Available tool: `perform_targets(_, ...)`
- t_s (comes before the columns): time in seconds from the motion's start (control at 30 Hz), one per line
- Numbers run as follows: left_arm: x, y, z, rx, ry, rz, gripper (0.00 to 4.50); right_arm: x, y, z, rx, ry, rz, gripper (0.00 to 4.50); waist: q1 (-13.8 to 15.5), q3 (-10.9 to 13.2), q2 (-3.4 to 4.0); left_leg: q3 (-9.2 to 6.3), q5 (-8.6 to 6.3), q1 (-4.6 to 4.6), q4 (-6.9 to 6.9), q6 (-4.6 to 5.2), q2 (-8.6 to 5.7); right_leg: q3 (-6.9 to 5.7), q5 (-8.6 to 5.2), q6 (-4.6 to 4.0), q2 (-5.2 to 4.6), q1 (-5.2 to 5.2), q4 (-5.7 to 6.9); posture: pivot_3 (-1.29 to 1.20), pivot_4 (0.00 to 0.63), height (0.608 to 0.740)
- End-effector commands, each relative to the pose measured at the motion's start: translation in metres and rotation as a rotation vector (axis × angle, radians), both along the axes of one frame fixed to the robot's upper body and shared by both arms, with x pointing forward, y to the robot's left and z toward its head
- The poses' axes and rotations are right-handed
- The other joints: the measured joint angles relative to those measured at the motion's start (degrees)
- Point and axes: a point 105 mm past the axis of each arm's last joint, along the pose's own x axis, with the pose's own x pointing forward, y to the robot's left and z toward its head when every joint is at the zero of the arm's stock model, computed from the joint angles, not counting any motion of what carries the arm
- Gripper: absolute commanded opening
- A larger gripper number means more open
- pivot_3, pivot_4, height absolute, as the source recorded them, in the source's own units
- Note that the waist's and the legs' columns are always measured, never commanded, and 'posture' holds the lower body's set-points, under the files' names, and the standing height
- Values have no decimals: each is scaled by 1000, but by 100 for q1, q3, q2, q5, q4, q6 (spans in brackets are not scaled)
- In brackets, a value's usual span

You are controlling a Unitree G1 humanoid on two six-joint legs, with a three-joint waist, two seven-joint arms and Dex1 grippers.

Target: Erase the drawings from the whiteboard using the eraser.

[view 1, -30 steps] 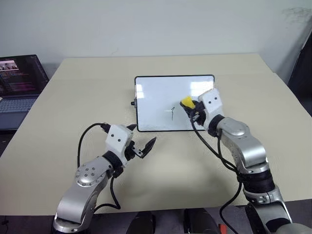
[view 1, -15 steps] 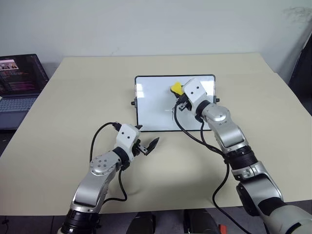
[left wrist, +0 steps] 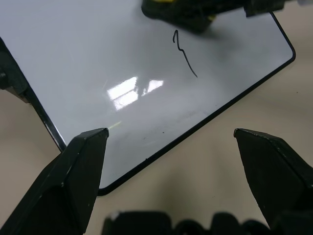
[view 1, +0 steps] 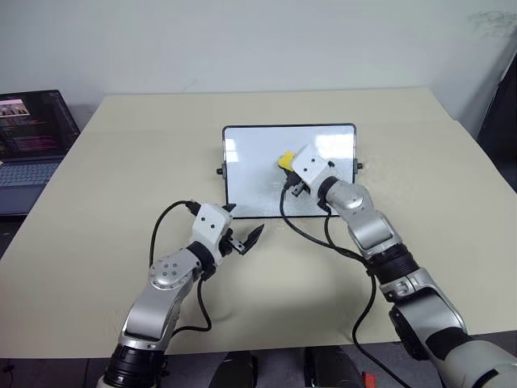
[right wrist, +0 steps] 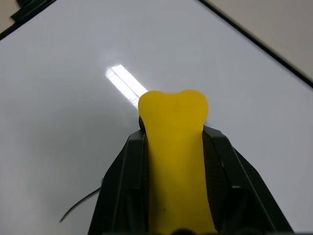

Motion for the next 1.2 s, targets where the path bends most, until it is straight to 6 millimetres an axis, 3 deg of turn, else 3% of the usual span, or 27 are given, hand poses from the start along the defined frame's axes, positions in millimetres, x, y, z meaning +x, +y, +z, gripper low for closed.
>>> perform_targets(0.03,0,2,18,0,-75,10,4500,-7,0,-17,-47,29,32,1139,0,0,0,-1,0,2,1,0,0,-1,0,0,0,3,1,0,150,740)
perform_targets(0.43,-3,3,23,-2,-87,13,4500,-25,2,-38,-36,119,59,1139,1,-1,0,-4,-4,10,10,9,0,-2,1,-1,1,9,16,0,150,740)
perform_targets(0.73,-2,2,23,-1,-89,6,4500,-39,-9,-56,-45,221,49,1139,11,-1,-1,-9,-5,9,11,10,-1,-5,1,-1,1,10,15,0,150,740)
perform_targets(1.2,-1,-5,30,0,-98,-17,4500,-7,-24,-18,31,95,-75,1139,10,-1,-1,-10,-4,9,13,9,-2,-6,2,0,2,11,16,0,150,740)
